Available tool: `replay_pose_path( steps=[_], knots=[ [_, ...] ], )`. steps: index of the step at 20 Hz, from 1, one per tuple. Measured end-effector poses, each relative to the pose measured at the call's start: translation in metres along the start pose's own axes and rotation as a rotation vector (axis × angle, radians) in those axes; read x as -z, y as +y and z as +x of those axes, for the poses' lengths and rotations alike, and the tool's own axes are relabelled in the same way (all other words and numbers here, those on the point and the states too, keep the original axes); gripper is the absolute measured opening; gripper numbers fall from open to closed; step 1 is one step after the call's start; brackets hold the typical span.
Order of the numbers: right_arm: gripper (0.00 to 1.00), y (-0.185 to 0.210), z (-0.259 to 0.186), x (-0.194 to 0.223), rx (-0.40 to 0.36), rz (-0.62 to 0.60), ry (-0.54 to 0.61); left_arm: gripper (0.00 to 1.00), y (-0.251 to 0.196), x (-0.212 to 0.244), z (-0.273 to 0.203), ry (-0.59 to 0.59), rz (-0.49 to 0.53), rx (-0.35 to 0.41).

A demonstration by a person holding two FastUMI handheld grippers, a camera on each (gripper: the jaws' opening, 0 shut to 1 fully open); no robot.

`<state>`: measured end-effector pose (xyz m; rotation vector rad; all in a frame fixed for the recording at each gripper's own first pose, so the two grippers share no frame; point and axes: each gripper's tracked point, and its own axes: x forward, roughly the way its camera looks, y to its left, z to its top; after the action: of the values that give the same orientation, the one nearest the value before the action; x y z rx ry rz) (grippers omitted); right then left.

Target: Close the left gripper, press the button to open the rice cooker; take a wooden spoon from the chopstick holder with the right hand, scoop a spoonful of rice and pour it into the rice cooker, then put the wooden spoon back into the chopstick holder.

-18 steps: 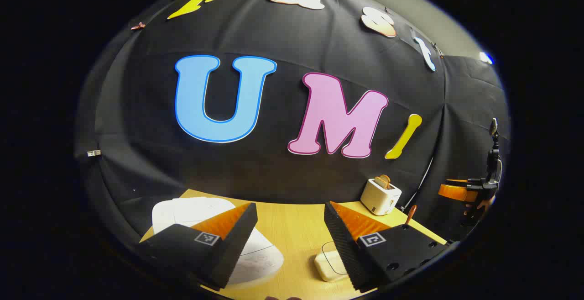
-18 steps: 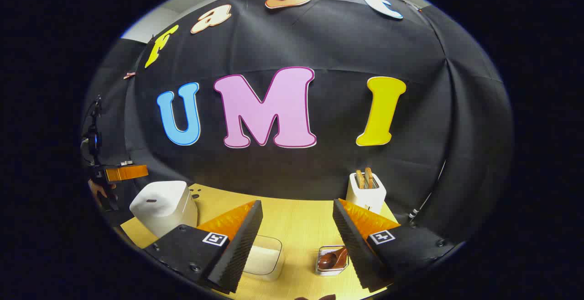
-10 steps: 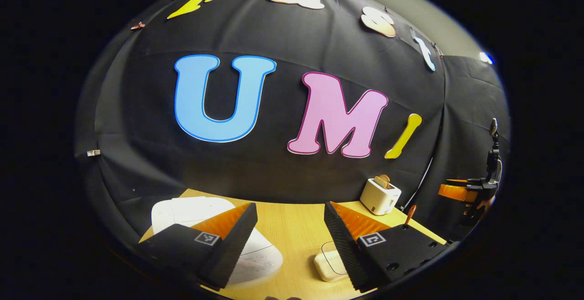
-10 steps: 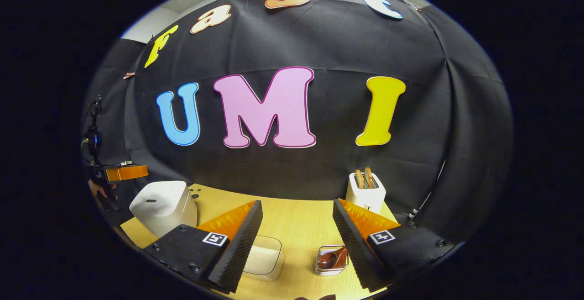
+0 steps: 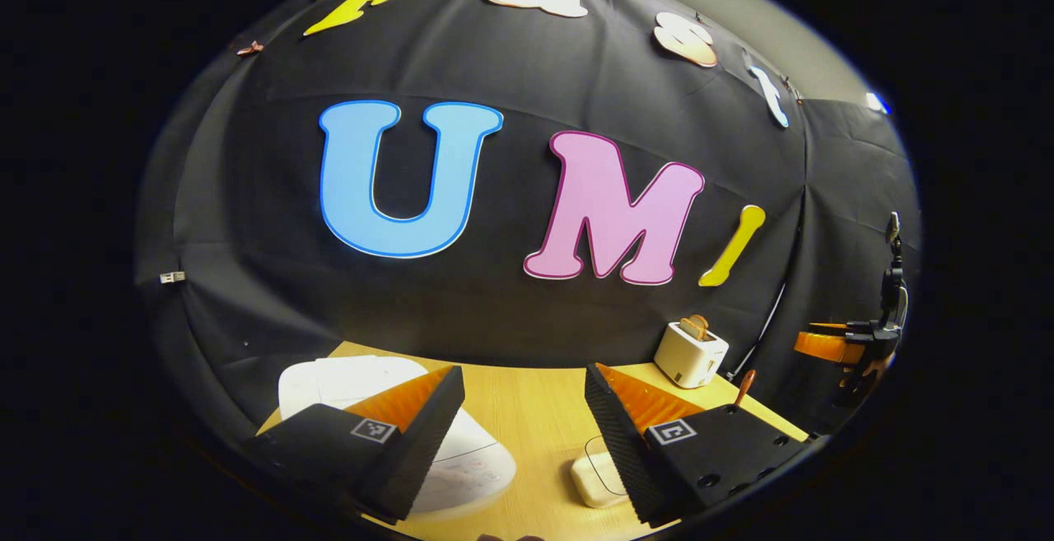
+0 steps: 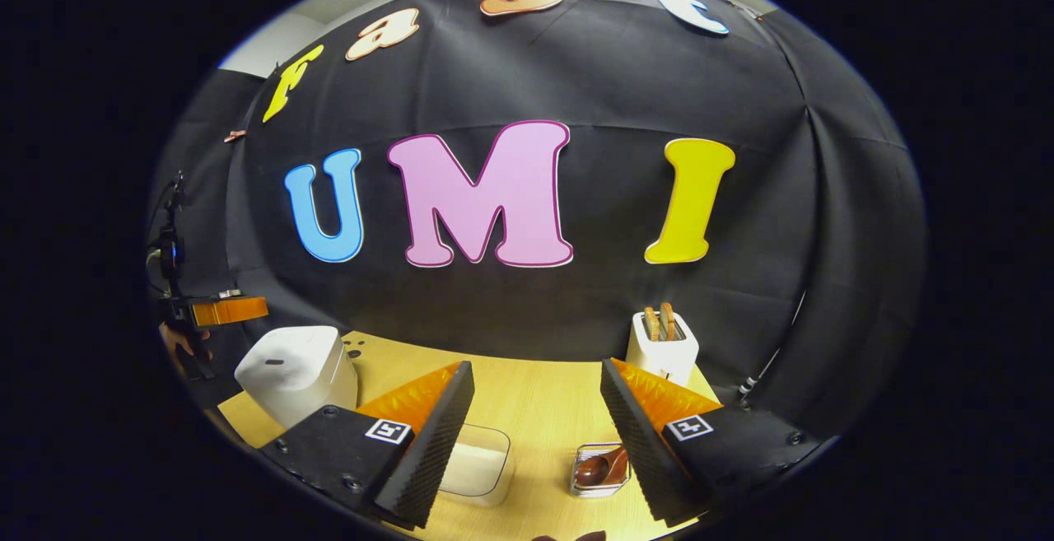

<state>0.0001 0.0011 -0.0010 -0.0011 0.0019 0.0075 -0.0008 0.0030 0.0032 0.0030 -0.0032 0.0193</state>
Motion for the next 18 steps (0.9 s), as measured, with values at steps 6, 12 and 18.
replay_pose_path(
  steps=[6,12,18],
  knots=[
    [0.96,0.001,0.0,0.0,-0.008,-0.002,0.002,0.95,0.004,-0.001,-0.002,0.0,-0.002,-0.012],
    [0.96,0.001,0.001,0.0,-0.016,-0.006,0.003,0.95,0.006,0.0,-0.002,0.005,-0.003,-0.019],
    [0.96,0.001,0.001,0.0,-0.014,-0.005,0.005,0.93,0.028,0.017,0.0,0.073,0.013,-0.1]
  ],
)
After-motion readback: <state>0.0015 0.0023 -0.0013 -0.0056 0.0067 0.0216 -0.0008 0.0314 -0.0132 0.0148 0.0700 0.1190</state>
